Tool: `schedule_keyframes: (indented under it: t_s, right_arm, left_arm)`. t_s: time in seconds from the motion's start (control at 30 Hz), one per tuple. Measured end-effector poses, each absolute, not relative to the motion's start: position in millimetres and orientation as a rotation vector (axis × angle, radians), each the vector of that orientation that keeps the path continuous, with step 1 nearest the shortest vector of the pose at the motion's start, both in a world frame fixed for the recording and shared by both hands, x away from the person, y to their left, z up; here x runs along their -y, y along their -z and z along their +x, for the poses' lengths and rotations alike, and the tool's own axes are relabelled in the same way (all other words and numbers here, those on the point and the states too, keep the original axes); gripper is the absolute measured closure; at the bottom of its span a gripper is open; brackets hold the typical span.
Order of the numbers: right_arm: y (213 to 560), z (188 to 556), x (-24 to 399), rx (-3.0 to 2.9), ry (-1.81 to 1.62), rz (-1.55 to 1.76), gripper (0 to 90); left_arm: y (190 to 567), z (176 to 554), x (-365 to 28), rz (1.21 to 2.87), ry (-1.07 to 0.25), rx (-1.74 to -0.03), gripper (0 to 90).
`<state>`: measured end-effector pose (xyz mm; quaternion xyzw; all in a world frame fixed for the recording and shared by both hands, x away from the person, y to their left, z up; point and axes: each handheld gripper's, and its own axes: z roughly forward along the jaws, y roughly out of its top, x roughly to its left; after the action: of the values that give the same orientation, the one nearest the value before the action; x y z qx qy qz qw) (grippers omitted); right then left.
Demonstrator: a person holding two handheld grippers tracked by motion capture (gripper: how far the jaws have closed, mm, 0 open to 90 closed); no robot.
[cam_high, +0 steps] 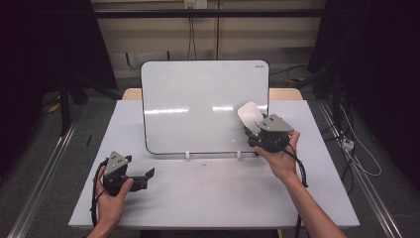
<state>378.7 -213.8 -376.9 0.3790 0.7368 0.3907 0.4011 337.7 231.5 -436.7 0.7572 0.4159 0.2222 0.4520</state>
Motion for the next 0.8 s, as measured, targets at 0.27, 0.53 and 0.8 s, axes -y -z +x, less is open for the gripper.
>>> schedule_keyframes:
  t_s: [0.27, 0.53, 0.8]
  right_arm:
    - [387.6, 376.5, 207.3, -1.892, -0.956, 0.936, 31.7]
    - [395.0, 379.6, 205.3, -1.908, -0.940, 0.943, 31.7]
    - [401.7, 383.3, 200.6, -1.924, -0.913, 0.941, 31.7]
  left_arm:
    - [435.6, 334.9, -233.5, 1.865, -0.557, -1.030, 4.9]
    - [436.7, 335.2, -232.1, 1.871, -0.550, -1.031, 4.9]
    - [435.8, 335.3, -233.6, 1.878, -0.543, -1.030, 4.9]
